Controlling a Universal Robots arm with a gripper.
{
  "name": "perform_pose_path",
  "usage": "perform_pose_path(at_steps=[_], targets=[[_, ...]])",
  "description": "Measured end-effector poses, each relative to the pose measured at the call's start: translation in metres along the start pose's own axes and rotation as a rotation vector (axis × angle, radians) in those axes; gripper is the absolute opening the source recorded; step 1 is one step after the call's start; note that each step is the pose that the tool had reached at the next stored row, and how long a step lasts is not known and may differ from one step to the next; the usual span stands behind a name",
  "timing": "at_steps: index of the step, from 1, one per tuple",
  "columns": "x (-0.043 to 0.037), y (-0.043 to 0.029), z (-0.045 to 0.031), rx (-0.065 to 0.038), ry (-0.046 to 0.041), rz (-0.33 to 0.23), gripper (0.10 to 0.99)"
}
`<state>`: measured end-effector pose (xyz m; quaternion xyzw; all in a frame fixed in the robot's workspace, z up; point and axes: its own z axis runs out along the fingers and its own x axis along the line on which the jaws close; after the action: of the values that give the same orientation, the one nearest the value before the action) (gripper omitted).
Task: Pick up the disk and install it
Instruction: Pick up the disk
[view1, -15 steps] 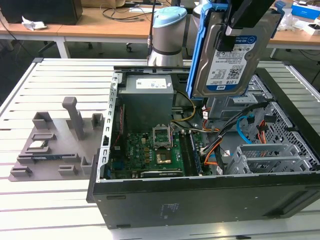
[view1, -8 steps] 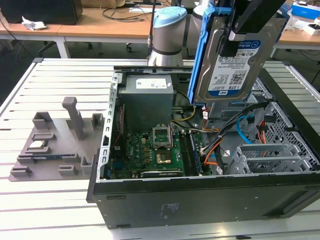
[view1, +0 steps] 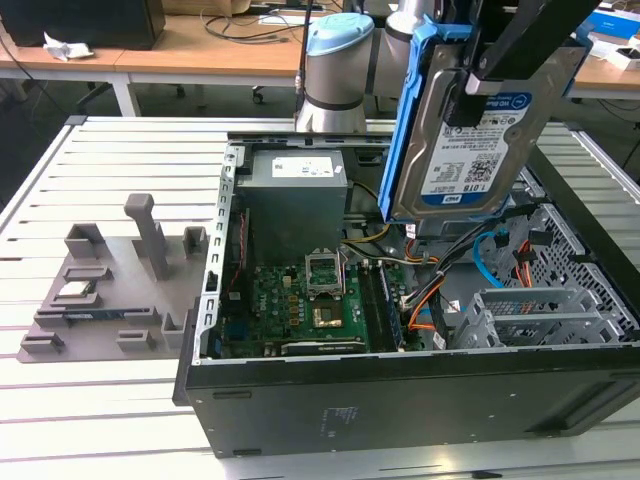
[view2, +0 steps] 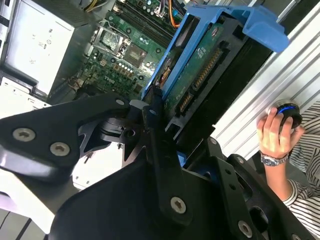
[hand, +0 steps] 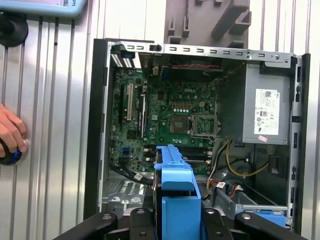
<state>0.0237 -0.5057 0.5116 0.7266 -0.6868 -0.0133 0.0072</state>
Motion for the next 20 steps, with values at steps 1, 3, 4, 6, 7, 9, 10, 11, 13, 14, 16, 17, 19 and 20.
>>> perform_pose_path(at_steps=[1, 3, 4, 6, 7, 9, 10, 11, 13, 14, 16, 17, 19, 20], targets=[[0.0013, 0.0001, 0.0, 0.0, -0.0001, 0.0, 0.365], [0.0041, 0.0002, 0.0001, 0.0, 0.0, 0.0, 0.365], [0.0051, 0.0003, 0.0, 0.0, 0.0, 0.0, 0.365], [0.0086, 0.0005, 0.0001, 0.0, 0.0, 0.0, 0.365], [0.0108, 0.0006, 0.0001, 0.0, 0.0, 0.0, 0.365], [0.0141, 0.0008, 0.0002, 0.0, 0.0, 0.0, 0.365], [0.0152, 0.0008, 0.0002, 0.0, 0.0001, 0.0, 0.365], [0.0173, 0.001, 0.0002, 0.0, 0.0, 0.0, 0.365], [0.0197, 0.0011, 0.0003, 0.0, 0.0, 0.0, 0.365], [0.0212, 0.0012, 0.0002, 0.0, 0.0, 0.0, 0.365], [0.0239, 0.0014, 0.0003, 0.0, -0.0001, 0.0, 0.365], [0.0266, 0.0015, 0.0003, 0.0, 0.0, 0.0, 0.365], [0.0288, 0.0016, 0.0003, 0.0, 0.0001, 0.0, 0.365], [0.03, 0.0017, 0.0003, 0.0, 0.0, 0.0, 0.365]])
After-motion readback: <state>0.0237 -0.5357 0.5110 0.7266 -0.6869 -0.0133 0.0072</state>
